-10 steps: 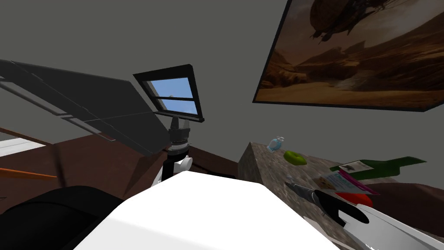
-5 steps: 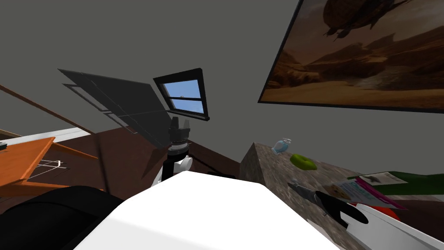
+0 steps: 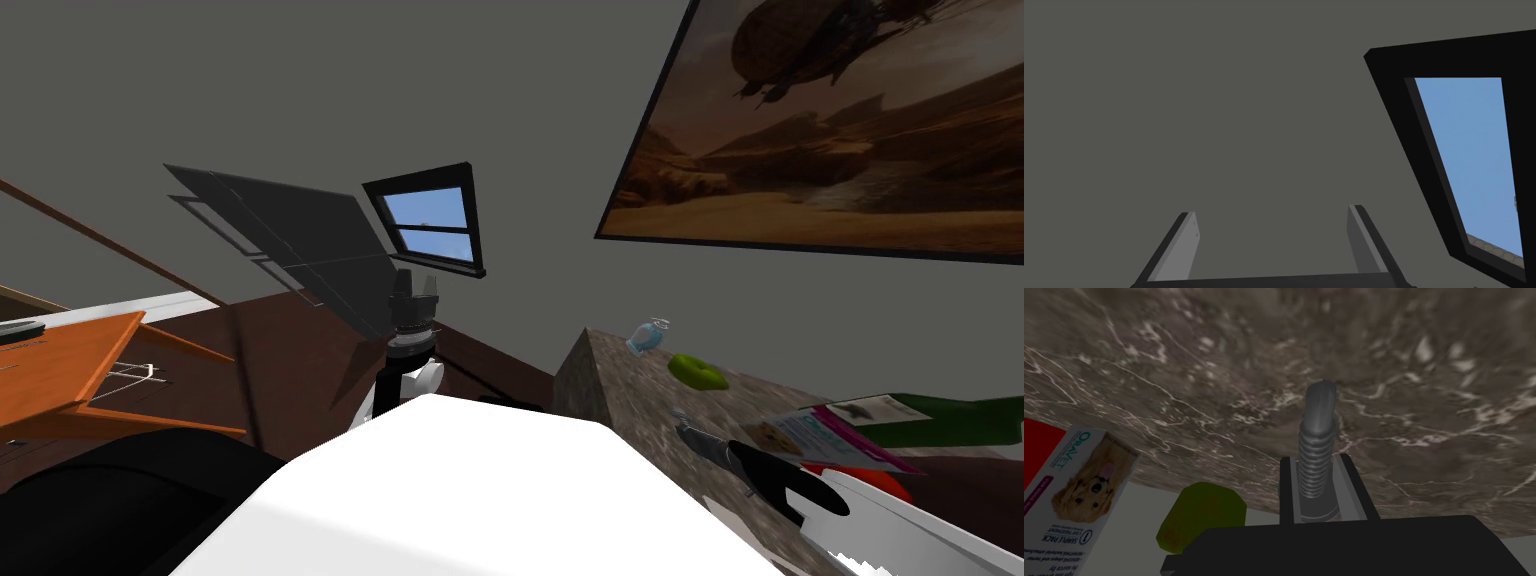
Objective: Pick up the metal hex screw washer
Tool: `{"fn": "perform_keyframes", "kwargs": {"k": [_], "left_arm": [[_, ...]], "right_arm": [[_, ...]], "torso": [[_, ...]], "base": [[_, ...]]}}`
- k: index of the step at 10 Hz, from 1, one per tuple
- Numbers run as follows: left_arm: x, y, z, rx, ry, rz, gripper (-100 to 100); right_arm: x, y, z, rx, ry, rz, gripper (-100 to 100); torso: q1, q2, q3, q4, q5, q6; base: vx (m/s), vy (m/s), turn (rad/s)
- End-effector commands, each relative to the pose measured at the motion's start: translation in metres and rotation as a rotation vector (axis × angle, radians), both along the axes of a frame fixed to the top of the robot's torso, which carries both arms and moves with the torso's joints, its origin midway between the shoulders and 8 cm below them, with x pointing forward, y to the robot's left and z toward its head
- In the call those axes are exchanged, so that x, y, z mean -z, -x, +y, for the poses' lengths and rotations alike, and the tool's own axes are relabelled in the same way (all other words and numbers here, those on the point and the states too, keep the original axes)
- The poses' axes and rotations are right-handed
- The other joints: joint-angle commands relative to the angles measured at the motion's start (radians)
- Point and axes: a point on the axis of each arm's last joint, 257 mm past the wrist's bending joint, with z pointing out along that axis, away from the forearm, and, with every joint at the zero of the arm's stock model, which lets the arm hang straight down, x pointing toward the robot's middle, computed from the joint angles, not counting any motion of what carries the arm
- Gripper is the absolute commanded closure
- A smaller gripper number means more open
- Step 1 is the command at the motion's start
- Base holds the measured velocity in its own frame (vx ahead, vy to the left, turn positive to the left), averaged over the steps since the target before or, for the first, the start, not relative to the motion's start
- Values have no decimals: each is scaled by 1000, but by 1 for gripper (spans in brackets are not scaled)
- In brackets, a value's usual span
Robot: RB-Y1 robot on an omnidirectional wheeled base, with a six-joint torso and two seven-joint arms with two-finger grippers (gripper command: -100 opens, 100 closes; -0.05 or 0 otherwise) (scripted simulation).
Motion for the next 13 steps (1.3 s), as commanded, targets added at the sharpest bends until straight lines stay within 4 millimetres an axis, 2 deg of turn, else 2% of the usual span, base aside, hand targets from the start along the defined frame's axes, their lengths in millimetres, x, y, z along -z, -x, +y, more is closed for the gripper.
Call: {"fn": "perform_keyframes", "kwargs": {"k": [1, 2, 3, 4, 5, 8, 10, 13], "left_arm": [[0, 0, 0, 0, 0, 0, 0], [0, 0, 0, 0, 0, 0, 0], [0, 0, 0, 0, 0, 0, 0], [0, 0, 0, 0, 0, 0, 0], [0, 0, 0, 0, 0, 0, 0], [0, 0, 0, 0, 0, 0, 0], [0, 0, 0, 0, 0, 0, 0], [0, 0, 0, 0, 0, 0, 0]], "right_arm": [[0, 0, 0, 0, 0, 0, 100], [0, 0, 0, 0, 0, 0, 100], [0, 0, 0, 0, 0, 0, 0], [-1, -1, 6, -18, -4, 2, 100], [-2, -3, 13, -35, -12, 0, 100], [-3, -5, 20, -72, -9, 6, 100], [-6, -8, 33, -110, -20, 1, 100], [-8, -10, 40, -155, -11, 9, 100]], "torso": [[0, 0, 0, 0, 0, 0], [0, 0, 0, 0, 0, 0], [0, 0, 0, 0, 0, 0], [0, 0, 0, 0, 0, 0], [-1, -2, -1, -1, 0, 2], [0, -6, -3, -1, 0, 0], [0, -5, -3, -1, 0, 1], [0, -5, -3, -1, 0, 0]], "base": [[0, 0, 0], [0, 0, 0], [0, 0, 0], [54, -18, -227], [136, -34, -388], [81, -3, -89], [92, -13, -257], [72, -3, -115]]}}
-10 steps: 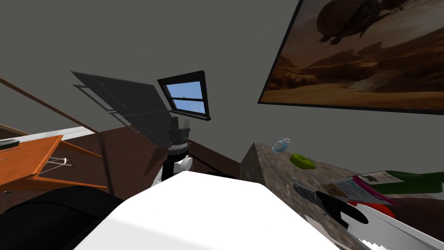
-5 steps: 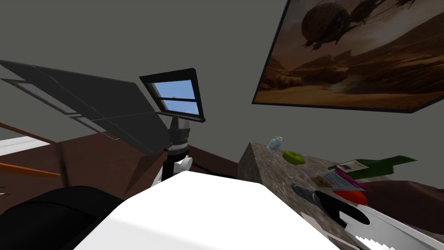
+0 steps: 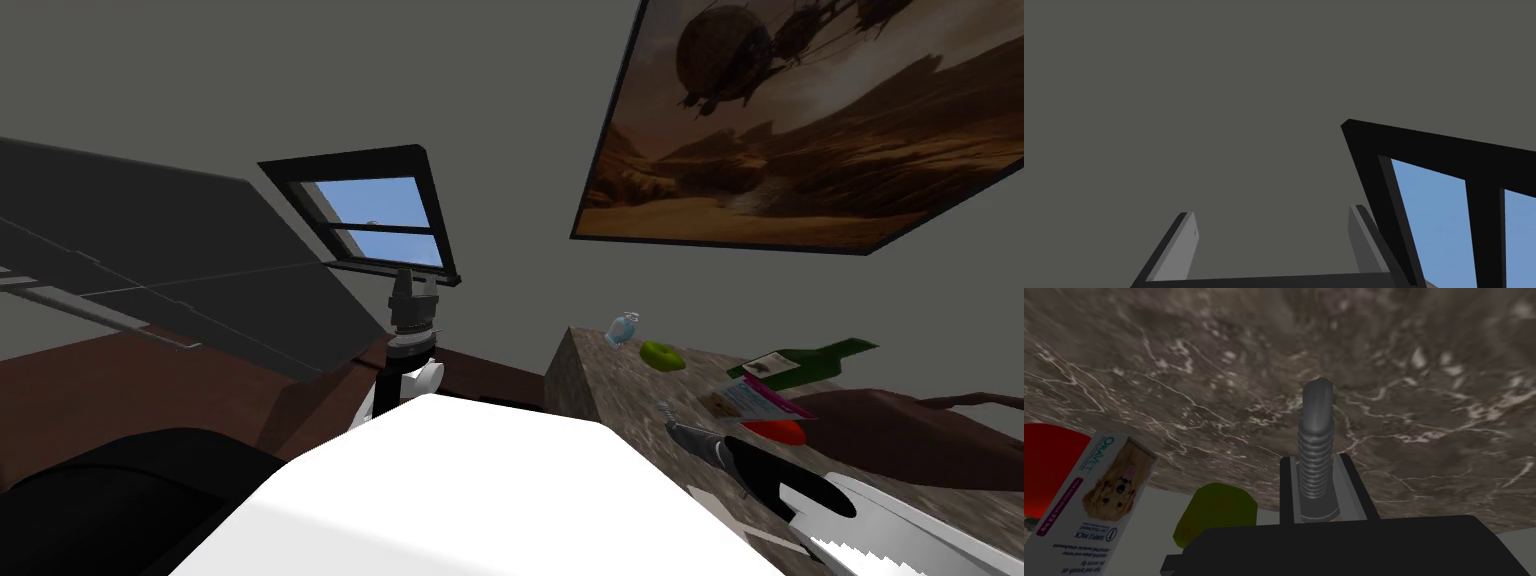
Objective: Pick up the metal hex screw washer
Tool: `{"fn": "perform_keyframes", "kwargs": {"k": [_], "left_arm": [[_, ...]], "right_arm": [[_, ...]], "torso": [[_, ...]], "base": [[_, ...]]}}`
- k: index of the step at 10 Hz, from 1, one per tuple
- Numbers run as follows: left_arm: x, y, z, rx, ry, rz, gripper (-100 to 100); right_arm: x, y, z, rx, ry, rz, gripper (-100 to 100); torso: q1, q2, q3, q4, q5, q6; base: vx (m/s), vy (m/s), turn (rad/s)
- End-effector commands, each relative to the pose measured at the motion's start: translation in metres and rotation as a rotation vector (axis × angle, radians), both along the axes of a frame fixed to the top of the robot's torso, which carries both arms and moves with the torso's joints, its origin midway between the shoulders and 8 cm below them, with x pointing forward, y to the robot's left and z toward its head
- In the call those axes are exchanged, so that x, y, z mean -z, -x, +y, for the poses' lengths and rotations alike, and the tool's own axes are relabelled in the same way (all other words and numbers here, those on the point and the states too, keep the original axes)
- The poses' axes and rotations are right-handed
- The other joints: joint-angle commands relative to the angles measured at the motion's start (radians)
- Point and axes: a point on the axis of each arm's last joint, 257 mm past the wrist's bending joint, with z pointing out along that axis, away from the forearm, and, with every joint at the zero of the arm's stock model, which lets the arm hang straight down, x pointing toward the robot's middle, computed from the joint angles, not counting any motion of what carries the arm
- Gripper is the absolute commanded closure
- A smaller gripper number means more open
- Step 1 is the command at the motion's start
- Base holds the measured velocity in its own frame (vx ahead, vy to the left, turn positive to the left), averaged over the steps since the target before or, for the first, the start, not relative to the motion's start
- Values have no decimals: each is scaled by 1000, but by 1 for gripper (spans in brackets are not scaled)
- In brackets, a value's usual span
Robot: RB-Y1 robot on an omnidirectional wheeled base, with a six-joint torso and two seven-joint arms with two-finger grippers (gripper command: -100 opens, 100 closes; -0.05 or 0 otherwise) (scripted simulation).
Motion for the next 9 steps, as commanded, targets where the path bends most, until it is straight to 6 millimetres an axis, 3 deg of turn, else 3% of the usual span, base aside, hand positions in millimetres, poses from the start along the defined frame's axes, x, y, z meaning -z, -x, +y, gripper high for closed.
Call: {"fn": "perform_keyframes", "kwargs": {"k": [1, 6, 8, 9], "left_arm": [[0, 0, 0, 0, 0, 0, 0], [0, 0, 0, 0, 0, 0, 0], [0, 0, 0, 0, 0, 0, 0], [0, 0, 0, 0, 0, 0, 0]], "right_arm": [[-3, -2, 8, -33, 1, -1, 100], [-10, -7, 26, -105, -1, -7, 100], [-9, -7, 25, -109, 3, -3, 100], [-9, -7, 25, -112, 5, -2, 0]], "torso": [[0, 0, 0, 0, 0, 0], [0, 0, 0, 0, 0, 1], [1, 0, 0, 0, 0, 0], [0, 2, 1, 0, 0, -1]], "base": [[67, 3, -187], [74, 4, -168], [49, 10, -58], [5, 1, 2]]}}
